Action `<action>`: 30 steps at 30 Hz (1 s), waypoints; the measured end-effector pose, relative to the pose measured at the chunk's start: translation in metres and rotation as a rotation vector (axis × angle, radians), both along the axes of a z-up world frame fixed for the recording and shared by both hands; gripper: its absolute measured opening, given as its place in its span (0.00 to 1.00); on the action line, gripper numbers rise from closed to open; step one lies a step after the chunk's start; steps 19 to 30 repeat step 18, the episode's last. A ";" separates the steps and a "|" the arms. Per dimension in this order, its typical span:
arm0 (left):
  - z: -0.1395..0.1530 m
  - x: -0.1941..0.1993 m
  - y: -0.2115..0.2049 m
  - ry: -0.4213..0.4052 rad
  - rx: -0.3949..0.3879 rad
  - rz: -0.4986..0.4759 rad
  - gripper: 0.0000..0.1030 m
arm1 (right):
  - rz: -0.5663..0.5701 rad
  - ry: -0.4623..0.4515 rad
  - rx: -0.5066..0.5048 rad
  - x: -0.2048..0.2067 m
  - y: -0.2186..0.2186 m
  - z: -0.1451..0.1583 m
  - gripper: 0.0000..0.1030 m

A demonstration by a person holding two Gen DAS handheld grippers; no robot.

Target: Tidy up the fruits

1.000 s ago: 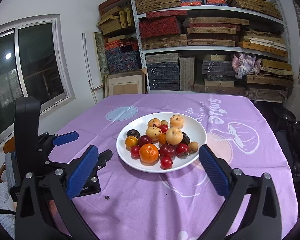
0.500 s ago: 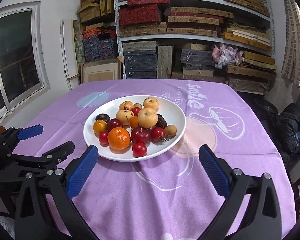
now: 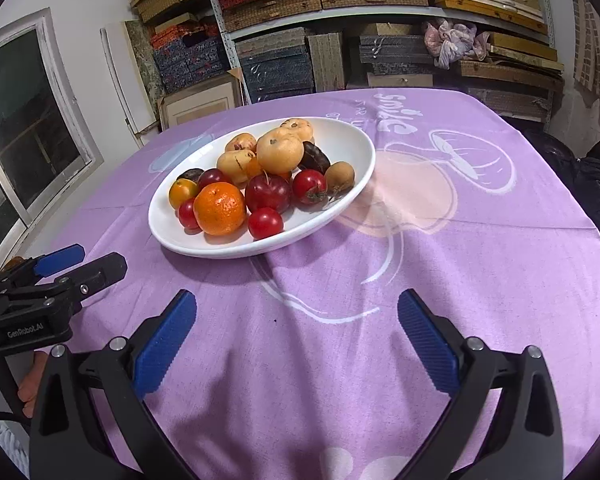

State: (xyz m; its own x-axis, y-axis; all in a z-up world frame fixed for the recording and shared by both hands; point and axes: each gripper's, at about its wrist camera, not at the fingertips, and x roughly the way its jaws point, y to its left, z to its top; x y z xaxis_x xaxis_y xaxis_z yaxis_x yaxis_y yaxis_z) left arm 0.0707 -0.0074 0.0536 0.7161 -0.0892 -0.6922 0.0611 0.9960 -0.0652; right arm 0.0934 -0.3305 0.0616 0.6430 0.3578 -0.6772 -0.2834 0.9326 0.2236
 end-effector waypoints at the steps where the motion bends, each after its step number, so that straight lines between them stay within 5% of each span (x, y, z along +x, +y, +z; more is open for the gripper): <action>1: -0.001 -0.001 -0.003 -0.001 0.007 -0.007 0.97 | 0.004 -0.002 -0.005 -0.001 0.001 0.000 0.96; 7: -0.009 -0.008 -0.027 -0.056 0.123 -0.025 0.97 | -0.007 -0.005 0.003 -0.003 -0.002 0.003 0.96; 30: -0.011 -0.008 -0.027 -0.063 0.160 -0.009 0.97 | -0.003 0.004 -0.017 -0.003 0.000 0.001 0.96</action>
